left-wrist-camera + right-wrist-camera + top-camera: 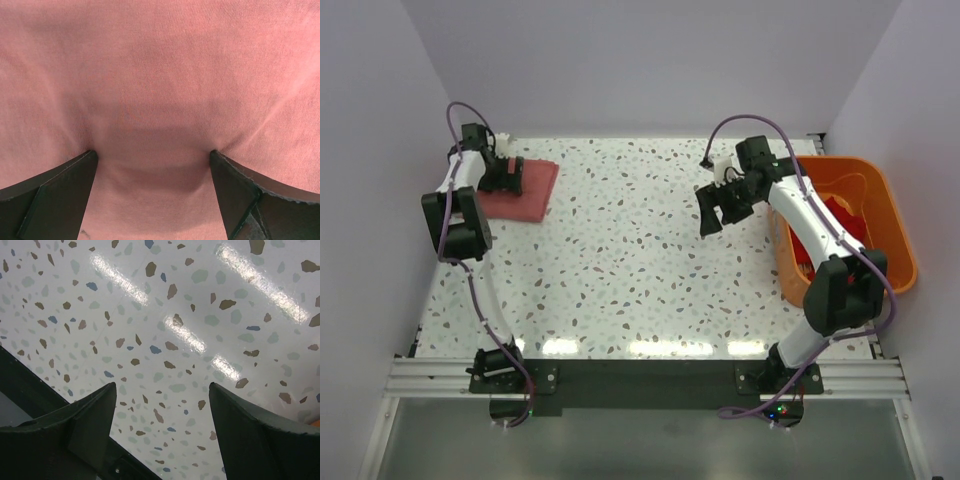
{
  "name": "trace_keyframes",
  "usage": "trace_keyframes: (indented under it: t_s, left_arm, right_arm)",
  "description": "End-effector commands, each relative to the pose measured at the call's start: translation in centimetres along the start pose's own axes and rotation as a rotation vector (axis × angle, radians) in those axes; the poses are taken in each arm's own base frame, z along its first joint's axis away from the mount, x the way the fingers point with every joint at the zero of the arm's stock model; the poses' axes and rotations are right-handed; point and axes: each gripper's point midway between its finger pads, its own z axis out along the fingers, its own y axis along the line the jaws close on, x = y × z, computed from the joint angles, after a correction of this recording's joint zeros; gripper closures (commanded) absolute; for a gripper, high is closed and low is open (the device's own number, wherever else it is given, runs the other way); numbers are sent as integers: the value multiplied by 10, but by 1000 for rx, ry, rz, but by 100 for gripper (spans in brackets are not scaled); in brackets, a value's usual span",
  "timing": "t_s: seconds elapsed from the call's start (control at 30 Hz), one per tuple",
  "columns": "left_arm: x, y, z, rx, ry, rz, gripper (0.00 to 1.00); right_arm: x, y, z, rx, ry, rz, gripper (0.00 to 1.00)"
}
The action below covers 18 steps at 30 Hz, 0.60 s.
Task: Fold and stack the t-shirts
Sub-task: Neatly place the folded tshirt to the corner
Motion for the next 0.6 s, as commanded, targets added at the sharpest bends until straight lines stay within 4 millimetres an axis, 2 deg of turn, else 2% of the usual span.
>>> trace_keyframes:
  t_s: [0.0, 0.07, 0.13, 0.17, 0.2, 0.23, 0.27, 0.3, 0.33, 0.4, 0.47, 0.5, 0.57]
  left_arm:
    - [25, 11, 10, 19, 90, -5, 0]
    - [-2, 8, -9, 38, 18, -17, 0]
    - [-30, 9, -38, 38, -56, 2, 0]
    - [-34, 10, -49, 31, -62, 10, 0]
    - [-45, 14, -72, 15, -101, 30, 0]
    - [-45, 12, -80, 16, -104, 42, 0]
    - [-47, 10, -101, 14, -116, 52, 0]
    - [-45, 8, -109, 17, -119, 63, 0]
    - [-30, 4, -108, 30, -87, 61, 0]
    - [-9, -4, -118, 49, -64, 62, 0]
    - [4, -10, -126, 65, -46, 64, 0]
    - [23, -15, -120, 81, -1, 56, 0]
    - [36, -19, -122, 92, 18, 55, 0]
  right_arm:
    - [-13, -1, -8, 3, -24, -23, 22]
    - [-17, -1, -10, -1, -32, -34, 22]
    - [-19, 0, -13, -2, -34, -39, 22]
    - [-20, 1, -14, -1, -36, -42, 22]
    - [-21, 1, -16, 0, -39, -46, 22]
    - [-22, 1, -17, 2, -44, -49, 21]
    - [-22, 1, -19, 3, -47, -52, 21]
    - [-22, 2, -19, 4, -51, -53, 21]
    - [-22, 2, -20, 5, -54, -55, 21]
    - [-19, 3, -19, 3, -51, -54, 21]
    - [-17, 3, -18, -1, -51, -55, 21]
    - [-16, 3, -17, 0, -48, -53, 21]
    - [-16, 3, -18, 0, -48, -55, 20]
